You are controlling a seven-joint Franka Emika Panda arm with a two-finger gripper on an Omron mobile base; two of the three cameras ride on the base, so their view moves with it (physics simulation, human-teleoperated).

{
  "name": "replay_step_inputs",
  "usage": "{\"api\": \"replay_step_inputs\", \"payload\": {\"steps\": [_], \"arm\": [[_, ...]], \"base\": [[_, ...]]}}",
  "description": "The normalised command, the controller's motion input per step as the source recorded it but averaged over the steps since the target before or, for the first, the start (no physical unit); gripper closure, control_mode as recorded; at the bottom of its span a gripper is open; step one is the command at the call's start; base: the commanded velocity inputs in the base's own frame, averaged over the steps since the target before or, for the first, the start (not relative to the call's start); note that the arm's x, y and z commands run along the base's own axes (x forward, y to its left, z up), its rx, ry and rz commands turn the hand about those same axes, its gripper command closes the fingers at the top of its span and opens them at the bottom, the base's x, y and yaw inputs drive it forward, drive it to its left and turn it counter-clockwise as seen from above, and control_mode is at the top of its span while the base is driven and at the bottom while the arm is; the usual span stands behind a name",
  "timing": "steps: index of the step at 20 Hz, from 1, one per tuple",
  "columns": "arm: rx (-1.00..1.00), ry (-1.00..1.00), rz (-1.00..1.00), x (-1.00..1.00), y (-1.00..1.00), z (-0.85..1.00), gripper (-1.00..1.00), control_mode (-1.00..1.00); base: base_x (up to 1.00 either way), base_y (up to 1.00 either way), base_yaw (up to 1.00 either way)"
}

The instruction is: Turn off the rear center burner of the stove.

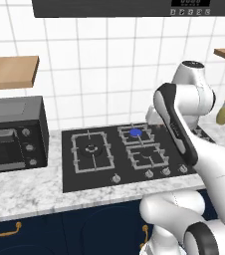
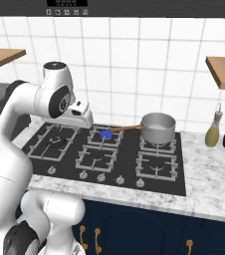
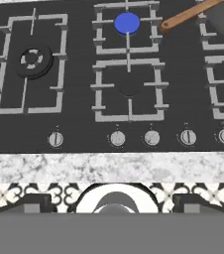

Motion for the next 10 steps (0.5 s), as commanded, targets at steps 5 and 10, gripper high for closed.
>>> {"api": "replay_step_inputs", "payload": {"steps": [5, 10], "arm": [[0.07, 0.02, -0.43, -0.33, -0.63, -0.43, -1.00, -1.00], [0.02, 0.07, -0.50, -0.02, -0.46, -0.50, -1.00, -1.00]], "base": [[0.00, 0.00, 0.00], [0.00, 0.00, 0.00]]}}
